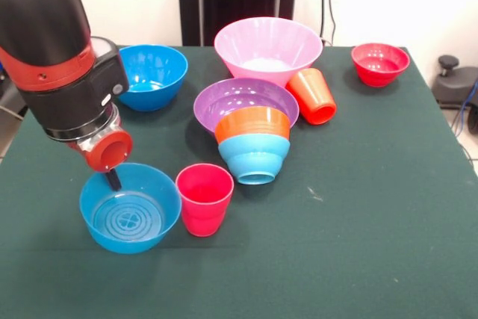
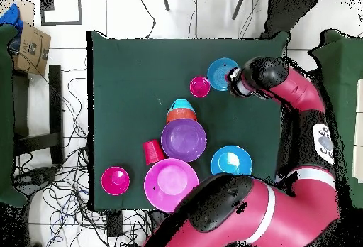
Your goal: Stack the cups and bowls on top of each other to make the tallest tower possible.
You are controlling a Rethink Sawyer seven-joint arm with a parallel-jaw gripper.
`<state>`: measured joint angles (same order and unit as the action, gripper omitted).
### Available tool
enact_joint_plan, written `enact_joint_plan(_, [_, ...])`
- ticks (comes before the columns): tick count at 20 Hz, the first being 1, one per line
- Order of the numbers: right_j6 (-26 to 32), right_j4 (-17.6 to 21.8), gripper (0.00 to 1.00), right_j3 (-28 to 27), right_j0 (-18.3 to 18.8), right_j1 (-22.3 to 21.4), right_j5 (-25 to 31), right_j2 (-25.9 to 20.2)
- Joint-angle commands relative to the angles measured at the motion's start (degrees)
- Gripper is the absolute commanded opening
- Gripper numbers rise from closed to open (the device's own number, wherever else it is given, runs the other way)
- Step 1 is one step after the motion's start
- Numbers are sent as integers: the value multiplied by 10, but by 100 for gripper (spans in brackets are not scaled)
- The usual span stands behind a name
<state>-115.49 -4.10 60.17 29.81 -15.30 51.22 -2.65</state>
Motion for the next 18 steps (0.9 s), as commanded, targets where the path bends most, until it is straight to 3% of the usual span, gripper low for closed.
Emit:
enact_joint_plan(1, [-57, -13, 0, 31, -15, -20, 55, -18])
enact_joint_plan(14, [-45, -12, 0, -16, -6, -25, 116, -13])
enact_joint_plan(18, [-54, -26, 0, -9, -7, -32, 124, -19])
